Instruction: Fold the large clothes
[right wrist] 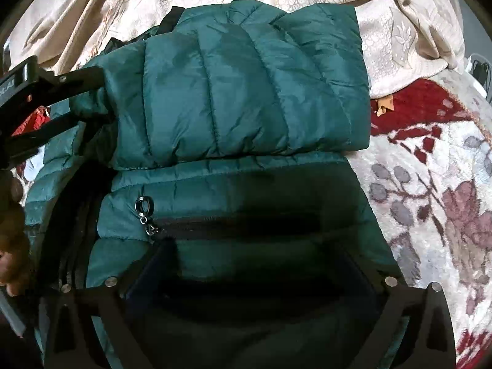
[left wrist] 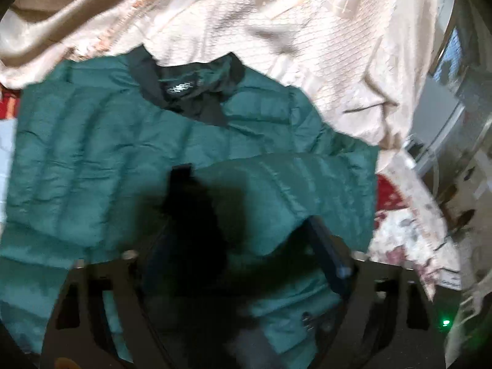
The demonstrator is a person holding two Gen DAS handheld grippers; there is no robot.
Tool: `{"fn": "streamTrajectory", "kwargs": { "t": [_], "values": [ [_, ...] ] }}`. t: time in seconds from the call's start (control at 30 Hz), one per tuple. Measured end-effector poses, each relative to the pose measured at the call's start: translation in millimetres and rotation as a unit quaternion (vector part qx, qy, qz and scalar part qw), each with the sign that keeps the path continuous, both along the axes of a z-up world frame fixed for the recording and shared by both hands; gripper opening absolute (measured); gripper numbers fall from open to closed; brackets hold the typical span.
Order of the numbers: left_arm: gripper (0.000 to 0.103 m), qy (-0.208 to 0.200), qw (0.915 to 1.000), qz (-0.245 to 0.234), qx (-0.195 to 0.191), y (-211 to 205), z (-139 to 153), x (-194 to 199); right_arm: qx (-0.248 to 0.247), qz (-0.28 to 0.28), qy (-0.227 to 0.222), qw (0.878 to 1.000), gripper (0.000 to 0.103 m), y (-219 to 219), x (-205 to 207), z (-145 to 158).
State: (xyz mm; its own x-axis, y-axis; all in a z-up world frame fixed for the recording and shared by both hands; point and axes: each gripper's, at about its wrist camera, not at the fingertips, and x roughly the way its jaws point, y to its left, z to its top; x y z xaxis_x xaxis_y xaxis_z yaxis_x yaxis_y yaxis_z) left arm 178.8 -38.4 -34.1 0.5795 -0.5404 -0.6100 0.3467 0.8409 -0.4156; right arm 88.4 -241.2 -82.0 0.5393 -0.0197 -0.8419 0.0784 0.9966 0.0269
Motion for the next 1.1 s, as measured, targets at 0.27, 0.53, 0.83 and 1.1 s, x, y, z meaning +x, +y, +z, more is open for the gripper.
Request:
{"fn": "streamTrajectory", "kwargs": {
  "t": [0.27,0.53,0.83,1.1],
  "values": [
    [0.006,-0.017,0.9997,0.001,-0.015,20,11,-10,-0.003,0.002,-0.001,1.0,0.103,-2,-4,-2],
    [0.006,-0.052,0.9972,0.053,0.008,95,43,-5,-0.004,0.002,0.0,1.0,0.103,0,-4,-2],
    [0.025,0.018,0.9879,0.142,0.059,171,14,32,0.005,0.003,0.001,1.0,0.103,-3,-5,-3],
    [0.052,-0.066,0.9521,0.28,0.102,182,45,-17,0.021,-0.012,-0.142,0.99,0.1,-19,-13,62]
  ]
}}
